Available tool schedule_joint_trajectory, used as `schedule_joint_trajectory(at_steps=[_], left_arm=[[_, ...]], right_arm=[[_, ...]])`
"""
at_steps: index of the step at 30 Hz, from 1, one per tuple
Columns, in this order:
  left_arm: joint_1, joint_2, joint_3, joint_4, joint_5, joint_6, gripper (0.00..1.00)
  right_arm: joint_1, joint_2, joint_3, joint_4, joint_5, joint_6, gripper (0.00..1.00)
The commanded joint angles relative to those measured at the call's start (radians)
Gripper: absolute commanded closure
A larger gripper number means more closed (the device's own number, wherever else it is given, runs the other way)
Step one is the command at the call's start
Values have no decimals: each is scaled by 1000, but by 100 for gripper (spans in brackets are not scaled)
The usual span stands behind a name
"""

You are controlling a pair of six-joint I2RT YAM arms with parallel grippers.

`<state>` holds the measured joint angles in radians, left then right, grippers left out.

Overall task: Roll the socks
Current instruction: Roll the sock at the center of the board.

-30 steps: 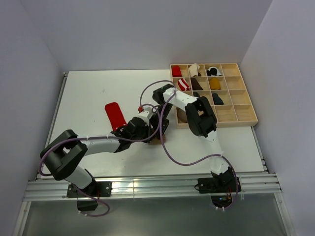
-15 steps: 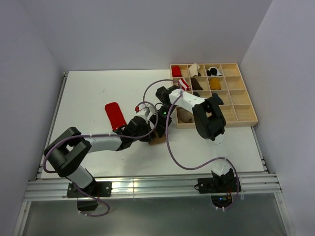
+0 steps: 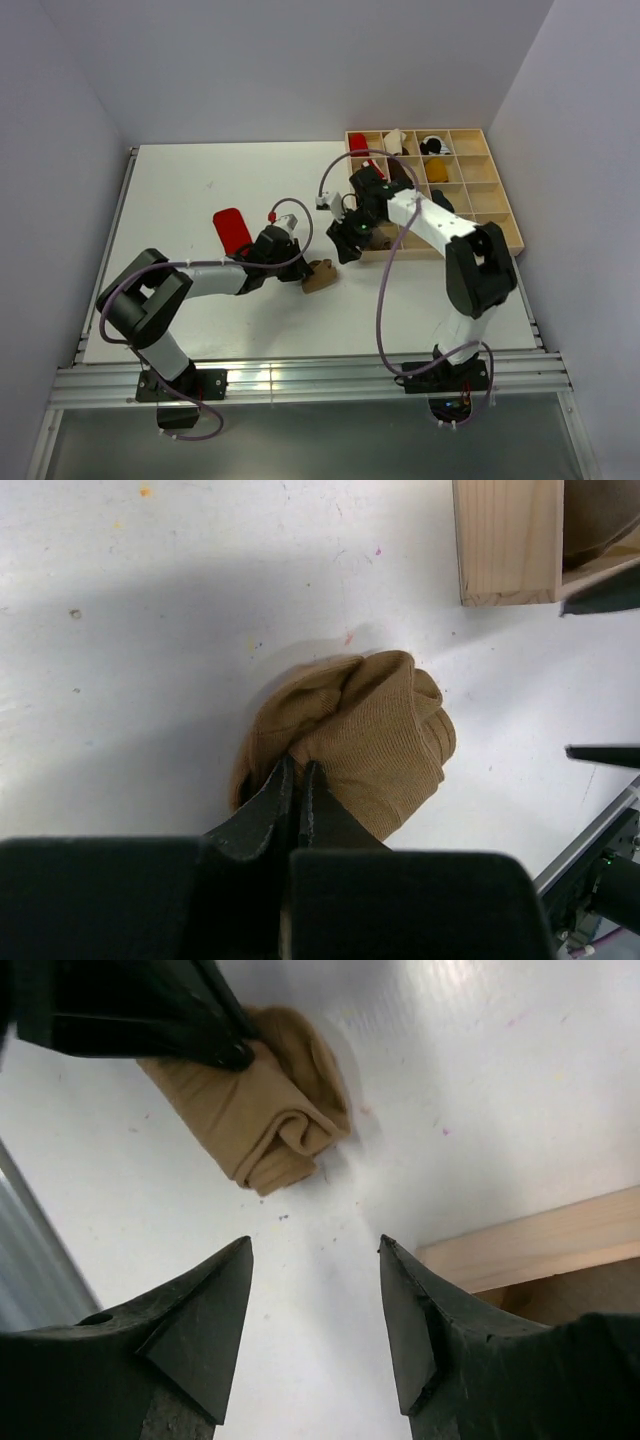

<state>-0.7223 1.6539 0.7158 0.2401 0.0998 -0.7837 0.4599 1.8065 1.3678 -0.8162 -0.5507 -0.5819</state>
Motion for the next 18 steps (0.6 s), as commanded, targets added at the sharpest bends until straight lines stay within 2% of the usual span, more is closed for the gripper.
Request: schedule_joint_trajectory(at_steps=[1, 9, 10, 11, 15, 18], left_arm=[[3, 87, 4, -237, 24, 23, 100], [30, 141, 102, -378, 92, 43, 100], [34, 142, 112, -383, 100, 44, 100], [37, 144, 116, -386, 104, 49, 100], [44, 165, 142, -420, 115, 61, 100], [47, 179, 151, -435, 130, 72, 100]], right_arm=[[0, -146, -129, 150, 1, -79, 39], [3, -334, -358, 382, -25, -185, 35], [2, -363, -402, 446, -11, -100, 34], [-4, -369, -407, 501, -15, -84, 30], [-32, -338, -374, 463, -48, -105, 32], [-36, -342, -404, 517, -17, -64, 31]])
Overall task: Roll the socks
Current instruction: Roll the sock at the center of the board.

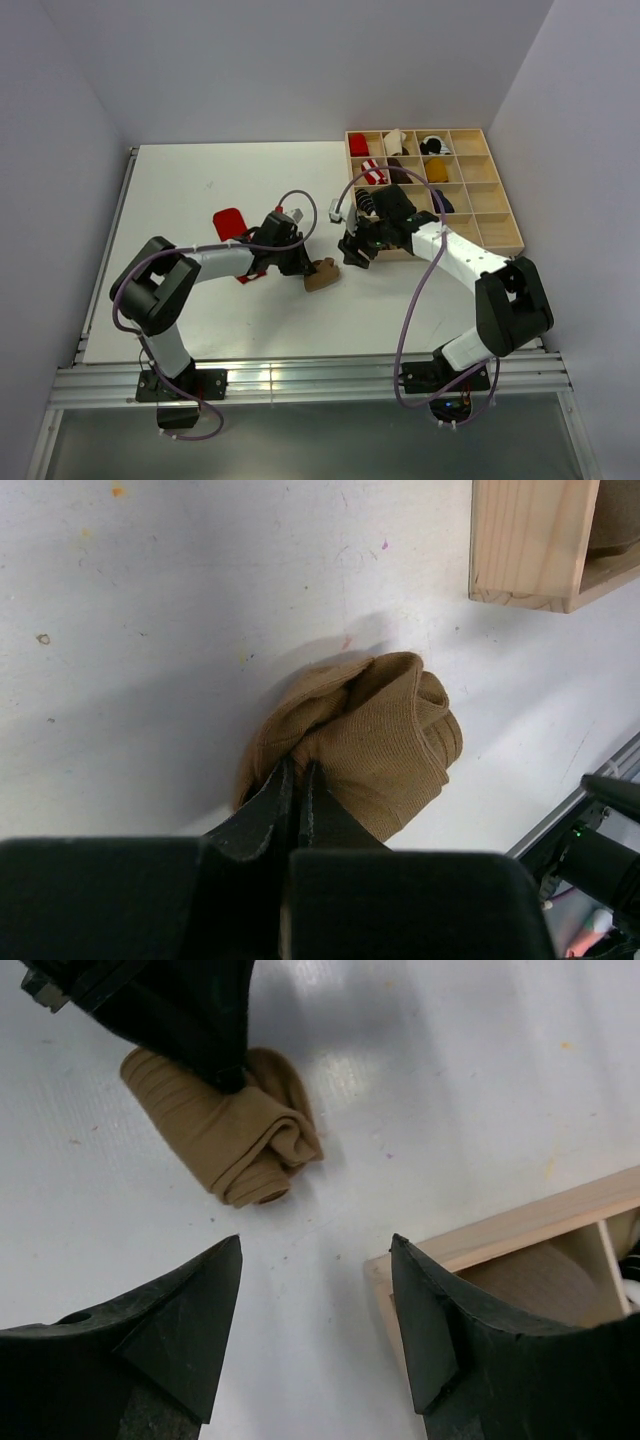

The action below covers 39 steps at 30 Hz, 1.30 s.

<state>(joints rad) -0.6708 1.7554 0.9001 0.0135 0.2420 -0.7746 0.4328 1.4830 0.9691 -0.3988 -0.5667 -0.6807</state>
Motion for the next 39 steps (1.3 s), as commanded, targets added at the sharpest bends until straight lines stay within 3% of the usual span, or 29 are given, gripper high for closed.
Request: schedule_joint_trajectory(at_steps=[1, 5, 11, 20, 25, 39], left_arm=[[-3, 81, -32, -214, -6, 66, 100], [11, 104, -23, -228, 19, 74, 100], [17, 128, 36, -328, 46, 112, 100], [50, 199, 120, -440, 124, 167, 100], [54, 242, 160, -469, 158, 195, 100], [57, 286, 186, -475, 206, 218, 100]], right_arm=[[-9, -18, 2, 94, -1, 36, 32], [-22, -35, -20, 112, -16, 27, 32], [10, -116, -95, 104, 8, -111, 32], [194, -190, -237, 190, 163, -244, 29], [290, -175, -264, 233, 226, -270, 29], [342, -43, -195, 244, 266, -315, 29]])
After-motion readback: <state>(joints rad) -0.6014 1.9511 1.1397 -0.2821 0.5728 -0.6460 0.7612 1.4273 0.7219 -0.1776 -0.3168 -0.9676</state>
